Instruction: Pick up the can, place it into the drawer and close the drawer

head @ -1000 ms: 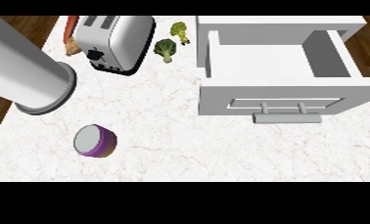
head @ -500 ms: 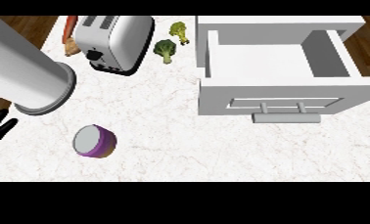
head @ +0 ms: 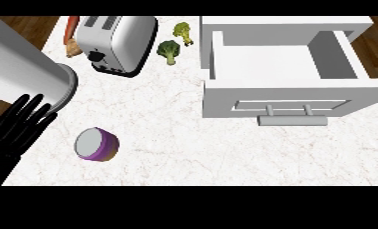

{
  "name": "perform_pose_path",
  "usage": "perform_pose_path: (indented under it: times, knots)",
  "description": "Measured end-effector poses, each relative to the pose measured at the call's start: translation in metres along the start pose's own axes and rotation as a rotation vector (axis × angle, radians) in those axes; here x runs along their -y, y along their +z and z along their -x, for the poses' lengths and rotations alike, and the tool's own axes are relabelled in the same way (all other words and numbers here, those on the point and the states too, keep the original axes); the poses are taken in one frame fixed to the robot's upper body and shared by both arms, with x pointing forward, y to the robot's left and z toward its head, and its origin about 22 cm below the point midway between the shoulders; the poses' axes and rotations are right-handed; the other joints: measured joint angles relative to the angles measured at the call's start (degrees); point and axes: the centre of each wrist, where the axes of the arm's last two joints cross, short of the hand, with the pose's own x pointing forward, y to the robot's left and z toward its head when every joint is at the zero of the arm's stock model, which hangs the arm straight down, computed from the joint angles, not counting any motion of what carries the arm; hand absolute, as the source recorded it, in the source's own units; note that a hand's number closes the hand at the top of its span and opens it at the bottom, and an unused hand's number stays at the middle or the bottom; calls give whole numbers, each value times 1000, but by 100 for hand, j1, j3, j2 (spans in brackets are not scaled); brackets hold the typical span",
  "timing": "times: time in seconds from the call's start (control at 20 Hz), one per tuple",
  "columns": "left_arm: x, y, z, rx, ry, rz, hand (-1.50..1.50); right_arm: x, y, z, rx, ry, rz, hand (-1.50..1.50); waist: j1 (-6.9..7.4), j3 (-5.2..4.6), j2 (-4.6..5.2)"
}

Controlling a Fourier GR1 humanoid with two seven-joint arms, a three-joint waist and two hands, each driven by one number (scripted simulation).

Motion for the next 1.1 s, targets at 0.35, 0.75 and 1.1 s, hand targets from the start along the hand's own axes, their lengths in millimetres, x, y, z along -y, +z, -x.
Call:
perform_pose_path:
  times: [0.35, 0.75, 1.1]
  knots:
    - [-4, -15, 30, -21, -27, -18, -150, 9, 7, 1, -1, 1, 6, -150, 5, 0, 0]
    - [-14, -21, 81, -42, -49, -81, -150, 20, 7, -3, 5, 4, 1, -150, 7, -2, 2]
    - [-32, -21, 109, -40, -61, -133, -150, 14, 8, -9, 4, 4, 2, -150, 11, -1, 2]
